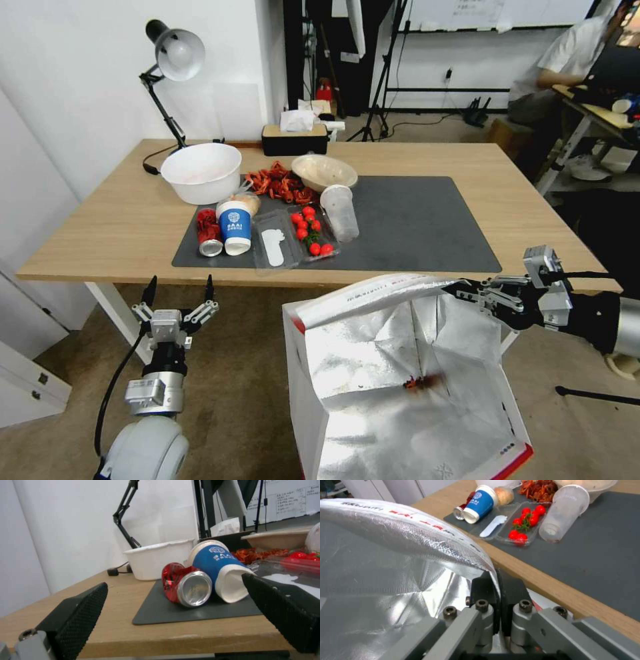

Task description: Pick up the food delivery bag from the floor and place it on the table.

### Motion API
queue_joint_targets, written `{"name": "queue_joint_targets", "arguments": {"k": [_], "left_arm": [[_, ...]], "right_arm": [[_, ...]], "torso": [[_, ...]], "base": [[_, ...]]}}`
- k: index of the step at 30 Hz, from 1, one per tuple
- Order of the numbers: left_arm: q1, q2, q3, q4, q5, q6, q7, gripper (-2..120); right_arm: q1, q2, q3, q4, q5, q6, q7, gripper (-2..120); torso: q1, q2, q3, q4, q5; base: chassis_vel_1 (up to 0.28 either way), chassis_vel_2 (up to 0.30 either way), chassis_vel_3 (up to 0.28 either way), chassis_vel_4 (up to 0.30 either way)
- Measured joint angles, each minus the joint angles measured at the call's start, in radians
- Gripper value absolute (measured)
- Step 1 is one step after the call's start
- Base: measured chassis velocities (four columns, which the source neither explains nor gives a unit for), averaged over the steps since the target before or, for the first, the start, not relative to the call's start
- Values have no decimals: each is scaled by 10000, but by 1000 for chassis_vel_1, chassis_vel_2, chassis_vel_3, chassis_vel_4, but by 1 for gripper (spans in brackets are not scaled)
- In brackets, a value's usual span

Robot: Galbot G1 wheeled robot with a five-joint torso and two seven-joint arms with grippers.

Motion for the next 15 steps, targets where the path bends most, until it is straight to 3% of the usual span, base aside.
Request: {"name": "queue_joint_targets", "arguments": {"k": [15], "left_arm": [[39,40,-61,-82,-54,-62,-53,100]], "right_arm": [[18,-6,-20,30,35,6,-4,0]], "torso": [[240,540,305,1,-1]], "base": [[0,0,0,0]]}}
